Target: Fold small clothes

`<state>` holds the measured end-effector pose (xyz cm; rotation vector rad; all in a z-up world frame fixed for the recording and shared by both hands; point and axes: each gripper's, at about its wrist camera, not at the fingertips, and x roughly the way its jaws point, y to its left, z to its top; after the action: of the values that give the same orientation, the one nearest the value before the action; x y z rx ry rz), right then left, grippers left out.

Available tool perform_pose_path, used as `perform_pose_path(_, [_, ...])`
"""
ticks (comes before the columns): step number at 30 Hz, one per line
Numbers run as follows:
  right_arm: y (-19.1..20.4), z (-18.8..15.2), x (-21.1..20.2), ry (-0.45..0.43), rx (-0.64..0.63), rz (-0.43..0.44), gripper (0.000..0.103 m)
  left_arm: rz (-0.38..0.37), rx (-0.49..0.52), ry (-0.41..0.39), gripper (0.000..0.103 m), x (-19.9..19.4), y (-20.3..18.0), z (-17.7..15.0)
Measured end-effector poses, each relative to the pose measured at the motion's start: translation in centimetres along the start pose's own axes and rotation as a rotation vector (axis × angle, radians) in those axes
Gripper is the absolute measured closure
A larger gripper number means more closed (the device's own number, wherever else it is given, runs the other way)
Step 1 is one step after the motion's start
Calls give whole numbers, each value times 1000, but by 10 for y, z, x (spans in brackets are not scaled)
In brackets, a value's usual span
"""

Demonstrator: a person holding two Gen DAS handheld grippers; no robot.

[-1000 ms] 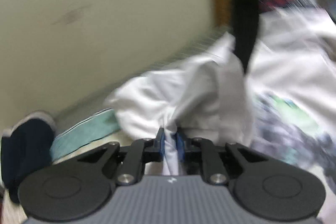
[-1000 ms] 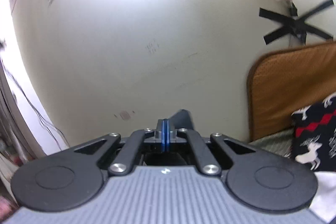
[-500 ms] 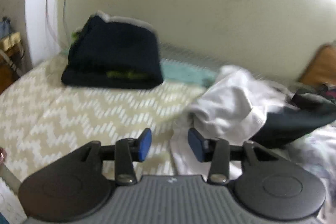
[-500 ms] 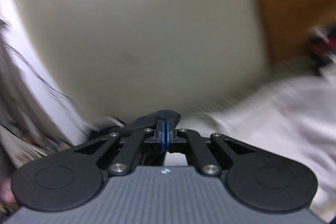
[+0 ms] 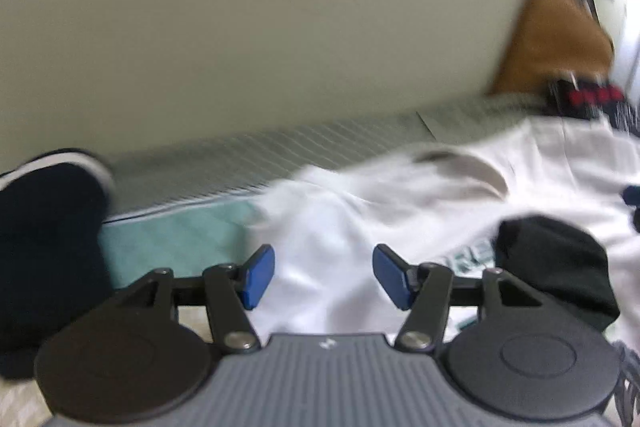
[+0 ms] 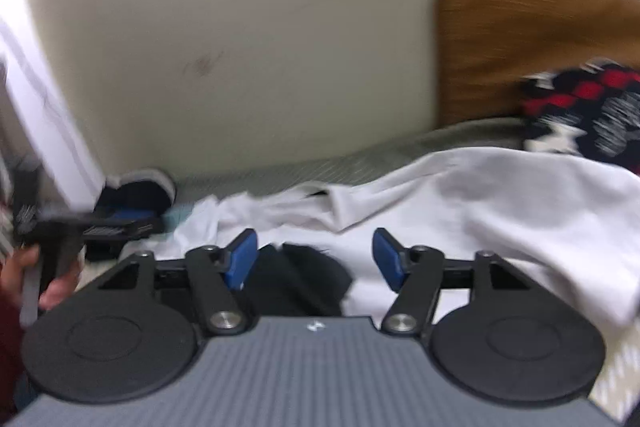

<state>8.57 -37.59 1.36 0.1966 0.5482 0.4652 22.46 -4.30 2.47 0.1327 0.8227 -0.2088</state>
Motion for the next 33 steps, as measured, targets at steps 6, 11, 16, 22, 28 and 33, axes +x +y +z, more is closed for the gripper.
perform_pose_path(6, [3, -11, 61, 205, -89, -57, 95, 85, 110, 74, 98, 23, -20, -1])
perform_pose_path(11, [-25, 23, 34, -48, 65, -90, 96, 254, -239, -127, 99, -10, 56, 22])
perform_pose_path(16, [-39, 22, 45, -26, 159, -125, 95, 271, -407, -86, 94, 9, 87, 10])
perform_pose_path(22, [-56, -2, 50, 49, 232, -217, 80, 336, -316, -89, 64, -2, 71, -13])
perform_pose_path(28, [-66, 9, 27, -64, 322, -248, 74, 247, -375, -215, 66, -51, 66, -24])
perform_pose_path(33, [-52, 4, 59, 127, 253, -152, 74, 149, -216, -152, 66, -38, 13, -29])
